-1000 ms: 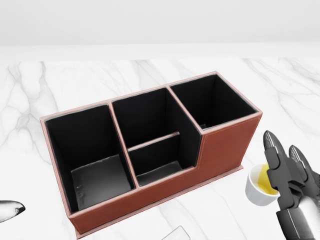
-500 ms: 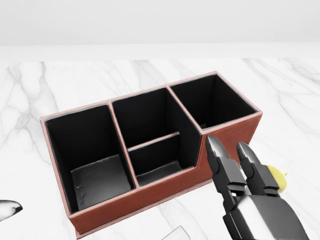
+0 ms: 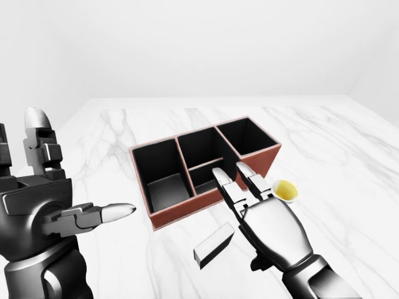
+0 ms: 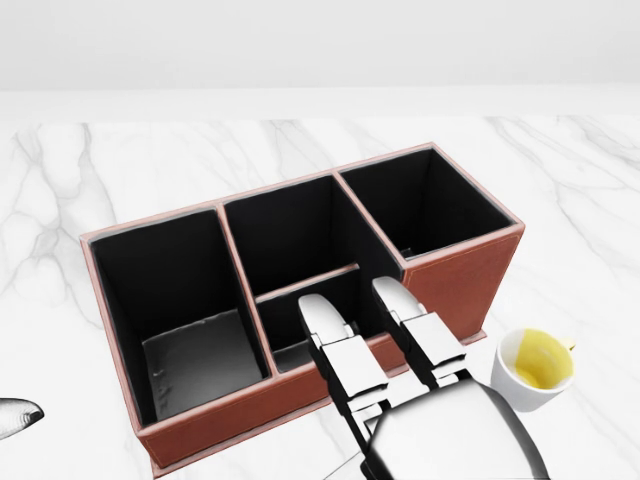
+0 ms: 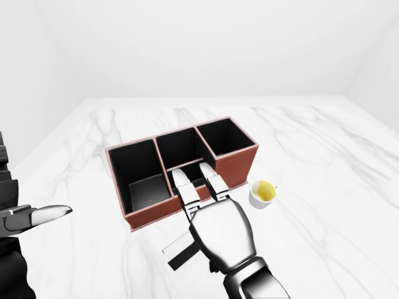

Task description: Pick up the book and place it in the front compartment of the caddy.

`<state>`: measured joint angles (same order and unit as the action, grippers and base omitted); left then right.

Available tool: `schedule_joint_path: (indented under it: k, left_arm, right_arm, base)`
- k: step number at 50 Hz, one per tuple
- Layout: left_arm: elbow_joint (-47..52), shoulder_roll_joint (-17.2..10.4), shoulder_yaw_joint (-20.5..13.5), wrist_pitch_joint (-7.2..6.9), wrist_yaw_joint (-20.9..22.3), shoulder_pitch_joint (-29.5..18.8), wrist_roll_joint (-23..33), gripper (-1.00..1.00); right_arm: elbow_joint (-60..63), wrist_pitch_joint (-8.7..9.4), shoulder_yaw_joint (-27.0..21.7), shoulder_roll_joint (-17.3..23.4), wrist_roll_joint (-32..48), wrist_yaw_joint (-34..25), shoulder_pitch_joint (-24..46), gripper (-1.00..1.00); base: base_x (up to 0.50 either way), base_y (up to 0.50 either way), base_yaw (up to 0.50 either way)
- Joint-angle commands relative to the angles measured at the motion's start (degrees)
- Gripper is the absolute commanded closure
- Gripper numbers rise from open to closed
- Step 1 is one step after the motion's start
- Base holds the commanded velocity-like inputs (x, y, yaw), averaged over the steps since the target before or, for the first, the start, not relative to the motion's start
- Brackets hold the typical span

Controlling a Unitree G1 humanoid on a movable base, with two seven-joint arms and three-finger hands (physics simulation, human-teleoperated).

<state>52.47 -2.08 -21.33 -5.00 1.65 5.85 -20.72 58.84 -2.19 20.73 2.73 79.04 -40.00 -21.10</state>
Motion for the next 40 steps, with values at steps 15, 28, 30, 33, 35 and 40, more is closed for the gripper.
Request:
schedule_joint_path:
  k: [15, 28, 30, 33, 35, 40]
  left_arm:
    - [-4.77, 0.43, 2.74, 0.00, -0.78, -0.94, 4.85, -1.00]
    - [-4.60, 0.33, 2.33, 0.00, -0.78, -0.95, 4.53, -1.00]
    - [-4.94, 0.30, 2.33, 0.00, -0.76, -1.05, 4.57, -1.00]
    - [-5.50, 0.29, 2.47, 0.00, -0.71, -1.09, 4.72, -1.00]
    - [-5.44, 0.25, 2.43, 0.00, -0.79, -1.12, 4.64, -1.00]
    - [-4.79, 0.24, 2.33, 0.00, -0.88, -0.99, 4.43, -1.00]
  right_arm:
    - [-9.36, -2.30, -4.95, 1.54, -3.00, 0.00, 6.19, -1.00]
    - [-13.39, -2.81, -5.51, 1.34, -1.98, 0.00, 7.88, -1.00]
    - [-13.82, -2.81, -5.61, 1.40, -1.80, 0.00, 7.96, -1.00]
    - [-14.08, -2.81, -5.84, 1.29, -1.51, 0.00, 8.60, -1.00]
    - [-14.21, -2.81, -5.97, 1.13, -1.22, 0.00, 8.97, -1.00]
    - [-14.99, -2.81, -5.50, 0.58, -0.79, 0.00, 9.50, -1.00]
  base:
    - [0.00, 0.00, 0.00]
    - [0.00, 0.00, 0.00]
    - [0.00, 0.00, 0.00]
    - [0.00, 0.00, 0.00]
    - [0.00, 0.00, 0.00]
    - [0.00, 0.00, 0.00]
